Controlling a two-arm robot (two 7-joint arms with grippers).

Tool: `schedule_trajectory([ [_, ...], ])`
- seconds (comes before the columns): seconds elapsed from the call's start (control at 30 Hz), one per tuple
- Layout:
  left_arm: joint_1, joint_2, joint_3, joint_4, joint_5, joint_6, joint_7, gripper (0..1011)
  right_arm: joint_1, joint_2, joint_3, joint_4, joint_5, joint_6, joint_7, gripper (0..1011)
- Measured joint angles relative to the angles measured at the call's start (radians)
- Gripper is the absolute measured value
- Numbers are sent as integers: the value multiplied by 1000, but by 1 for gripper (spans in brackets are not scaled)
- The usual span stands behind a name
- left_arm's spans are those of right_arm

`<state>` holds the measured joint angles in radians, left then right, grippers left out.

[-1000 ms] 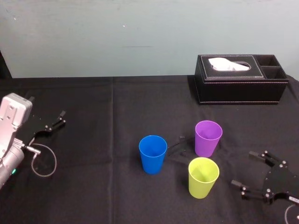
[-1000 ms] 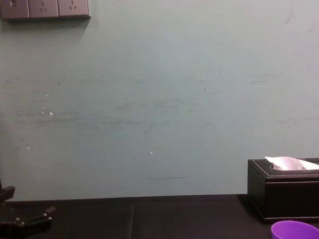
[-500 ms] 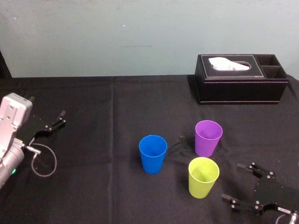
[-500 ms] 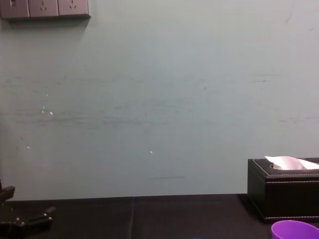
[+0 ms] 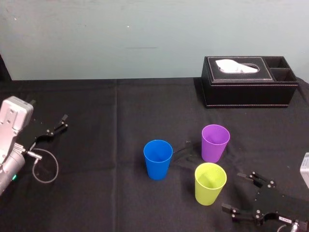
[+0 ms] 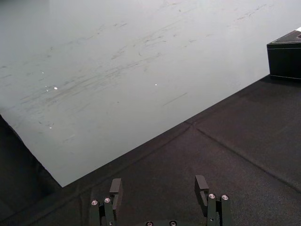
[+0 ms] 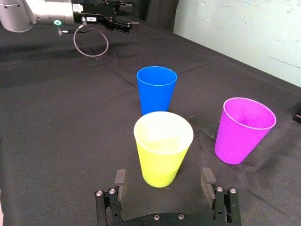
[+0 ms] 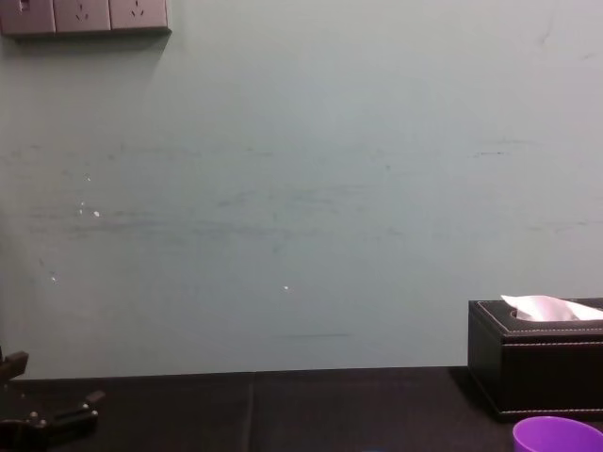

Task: Stack the three plastic cups sequentially using one hand.

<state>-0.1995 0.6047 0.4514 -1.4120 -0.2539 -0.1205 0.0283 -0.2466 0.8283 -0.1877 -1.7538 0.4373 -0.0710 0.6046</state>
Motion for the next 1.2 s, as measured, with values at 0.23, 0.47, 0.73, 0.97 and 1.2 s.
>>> schedule_trajectory([
  [0.23, 0, 0, 0, 0, 0, 0, 0, 1010, 20, -12, -14, 16, 5, 0, 13, 1002],
  [0.47, 0, 0, 0, 0, 0, 0, 0, 1010, 43, -24, -31, 31, 13, 3, 19, 1002],
  [0.73, 0, 0, 0, 0, 0, 0, 0, 1010, 66, -36, -49, 48, 18, 6, 20, 1002],
  [0.97, 0, 0, 0, 0, 0, 0, 0, 1010, 80, -43, -60, 52, 18, 7, 18, 1002],
  [1.2, 0, 0, 0, 0, 0, 0, 0, 1010, 93, -49, -73, 56, 18, 11, 18, 1002],
])
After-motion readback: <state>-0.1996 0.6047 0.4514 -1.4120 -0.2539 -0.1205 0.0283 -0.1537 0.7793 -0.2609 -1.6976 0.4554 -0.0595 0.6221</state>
